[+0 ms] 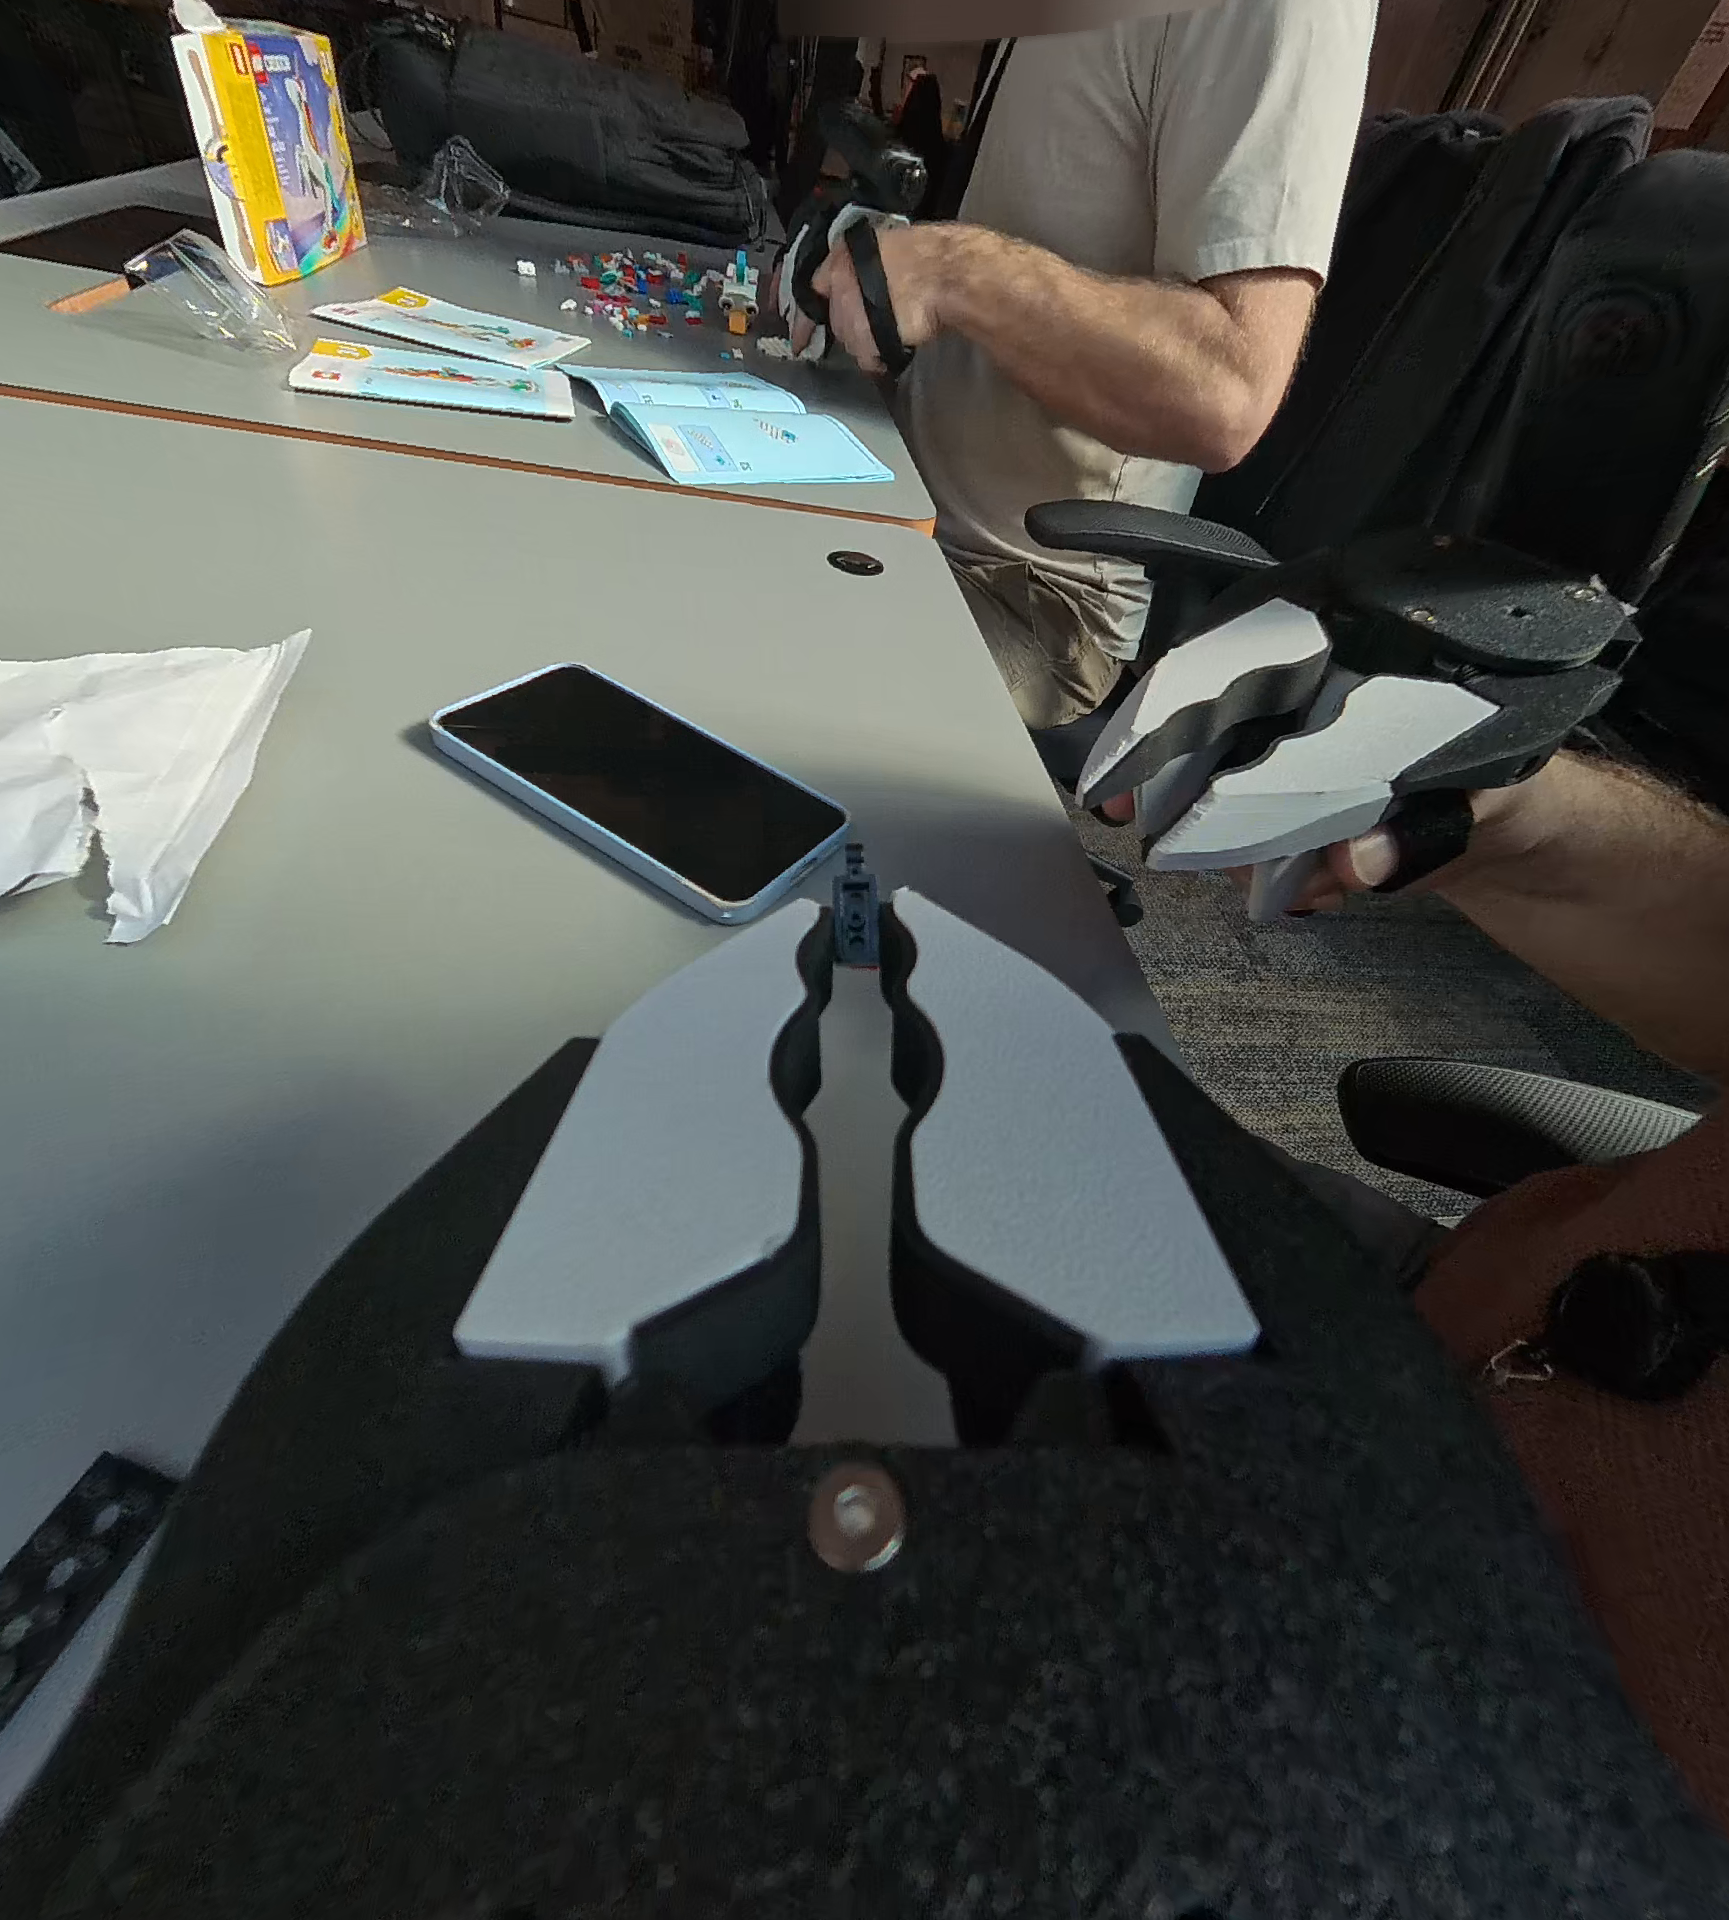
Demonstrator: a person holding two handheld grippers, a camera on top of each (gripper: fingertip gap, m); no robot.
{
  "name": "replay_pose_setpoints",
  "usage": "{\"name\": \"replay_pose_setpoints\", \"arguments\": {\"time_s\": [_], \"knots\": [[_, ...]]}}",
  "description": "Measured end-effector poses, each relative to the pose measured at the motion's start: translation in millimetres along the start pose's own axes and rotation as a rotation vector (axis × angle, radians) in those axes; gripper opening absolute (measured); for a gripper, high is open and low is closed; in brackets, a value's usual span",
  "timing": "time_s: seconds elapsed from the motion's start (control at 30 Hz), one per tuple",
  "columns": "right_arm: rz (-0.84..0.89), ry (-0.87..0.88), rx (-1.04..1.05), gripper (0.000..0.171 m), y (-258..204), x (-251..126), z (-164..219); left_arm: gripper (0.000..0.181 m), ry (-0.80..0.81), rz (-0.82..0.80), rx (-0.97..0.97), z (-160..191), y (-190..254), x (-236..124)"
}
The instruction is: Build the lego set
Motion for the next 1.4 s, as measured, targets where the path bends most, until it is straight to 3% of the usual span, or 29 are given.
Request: {"name": "replay_pose_setpoints", "arguments": {"time_s": [0.23,0.4,0.63,0.9,1.0,1.17,1.4], "knots": [[-0.013,0.003,0.015,0.020,-1,2,1,0.008,0.007,-0.031,0.046,-1,-4,-2],[-0.065,0.063,0.012,0.021,-2,18,-17,0.008,0.038,-0.172,0.376,-17,-17,-14],[-0.281,0.251,0.183,0.024,-1,70,-72,0.008,0.185,-0.173,0.732,-42,-9,-40],[-0.447,0.376,0.384,0.015,-2,96,-101,0.008,0.152,-0.253,1.046,-40,-11,-54],[-0.432,0.368,0.338,0.010,-7,104,-105,0.008,0.128,-0.268,1.088,-39,-15,-58],[-0.365,0.267,0.206,0.016,-18,118,-102,0.008,0.145,-0.269,1.082,-40,-17,-68],[-0.366,0.224,0.158,0.006,-27,122,-104,0.008,0.120,-0.282,1.089,-33,-14,-70]]}}
Point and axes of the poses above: each gripper's, where its closed fingertips meet, x out along the fingers, z out of its underside, y = z × x across the jaws, the point moved 1 cm from there along -x, back along the fingers, and after that the axes turned 12 degrees about -x, right-handed, at the moved point
